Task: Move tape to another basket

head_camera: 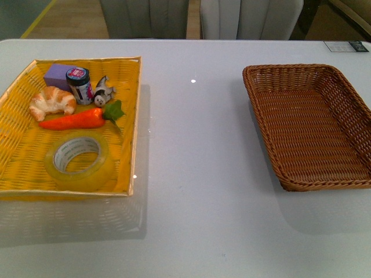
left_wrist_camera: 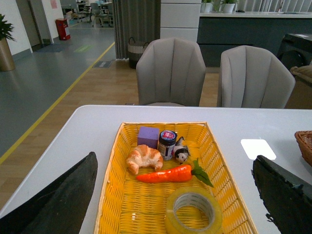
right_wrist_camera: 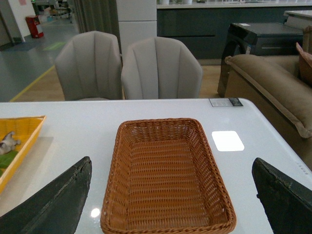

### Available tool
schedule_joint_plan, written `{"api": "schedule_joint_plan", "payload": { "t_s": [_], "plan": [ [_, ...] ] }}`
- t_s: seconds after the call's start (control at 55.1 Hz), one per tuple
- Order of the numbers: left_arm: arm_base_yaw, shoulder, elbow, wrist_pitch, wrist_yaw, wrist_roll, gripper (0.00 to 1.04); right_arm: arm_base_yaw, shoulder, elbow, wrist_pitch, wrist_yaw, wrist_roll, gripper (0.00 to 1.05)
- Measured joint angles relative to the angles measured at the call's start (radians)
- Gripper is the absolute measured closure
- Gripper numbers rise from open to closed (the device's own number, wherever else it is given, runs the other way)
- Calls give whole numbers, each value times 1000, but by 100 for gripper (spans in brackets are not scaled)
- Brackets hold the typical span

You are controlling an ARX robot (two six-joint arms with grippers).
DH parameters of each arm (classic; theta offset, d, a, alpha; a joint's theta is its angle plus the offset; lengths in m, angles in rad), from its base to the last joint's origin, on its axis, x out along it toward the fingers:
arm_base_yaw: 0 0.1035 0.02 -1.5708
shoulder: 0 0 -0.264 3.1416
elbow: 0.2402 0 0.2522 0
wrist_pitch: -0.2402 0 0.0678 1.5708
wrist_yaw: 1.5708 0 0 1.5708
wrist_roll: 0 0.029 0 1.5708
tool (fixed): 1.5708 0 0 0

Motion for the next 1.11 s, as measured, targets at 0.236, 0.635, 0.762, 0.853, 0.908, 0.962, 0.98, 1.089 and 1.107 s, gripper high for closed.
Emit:
{"api": "schedule_joint_plan", "payload": {
  "t_s": [0.236, 0.635, 0.762, 0.853, 0.908, 0.962, 0.98, 1.089, 1.107],
  "plan": [
    [79, 83, 58, -145, 216, -114, 9, 0, 0, 0, 0, 0, 0, 9],
    [199, 1130, 289, 587, 418, -273, 9, 0, 0, 0, 0, 0, 0, 9],
    [178, 1466, 398, 708, 399, -190, 9, 0, 0, 0, 0, 0, 0, 9],
    [161, 1673, 471, 717, 385, -125, 9, 0, 0, 0, 0, 0, 0, 9],
    [157, 1764, 507, 717, 373, -92, 9, 0, 0, 0, 0, 0, 0, 9],
    [154, 1839, 544, 716, 362, -66, 9, 0, 0, 0, 0, 0, 0, 9],
    [154, 1852, 551, 716, 362, -62, 9, 0, 0, 0, 0, 0, 0, 9],
    [151, 1967, 623, 704, 340, -33, 9, 0, 0, 0, 0, 0, 0, 9],
    [150, 1986, 636, 700, 337, -29, 9, 0, 0, 0, 0, 0, 0, 9]
  ]
}}
